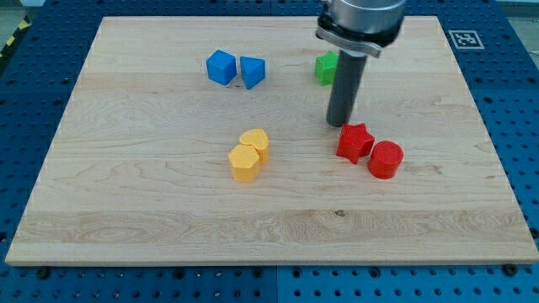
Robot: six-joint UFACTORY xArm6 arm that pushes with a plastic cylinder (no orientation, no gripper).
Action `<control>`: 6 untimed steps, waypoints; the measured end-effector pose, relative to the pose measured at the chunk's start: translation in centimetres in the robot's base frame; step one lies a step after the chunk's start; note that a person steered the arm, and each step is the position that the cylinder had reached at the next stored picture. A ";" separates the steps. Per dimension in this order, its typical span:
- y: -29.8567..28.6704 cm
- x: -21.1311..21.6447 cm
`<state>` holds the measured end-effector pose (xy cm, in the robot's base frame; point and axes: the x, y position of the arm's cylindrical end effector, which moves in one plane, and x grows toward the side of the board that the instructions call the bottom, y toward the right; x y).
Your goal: Move the green star into the green circle
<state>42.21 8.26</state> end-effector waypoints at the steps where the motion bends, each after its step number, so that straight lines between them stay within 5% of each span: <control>1: -1.3 -3.0; 6: -3.1 -15.3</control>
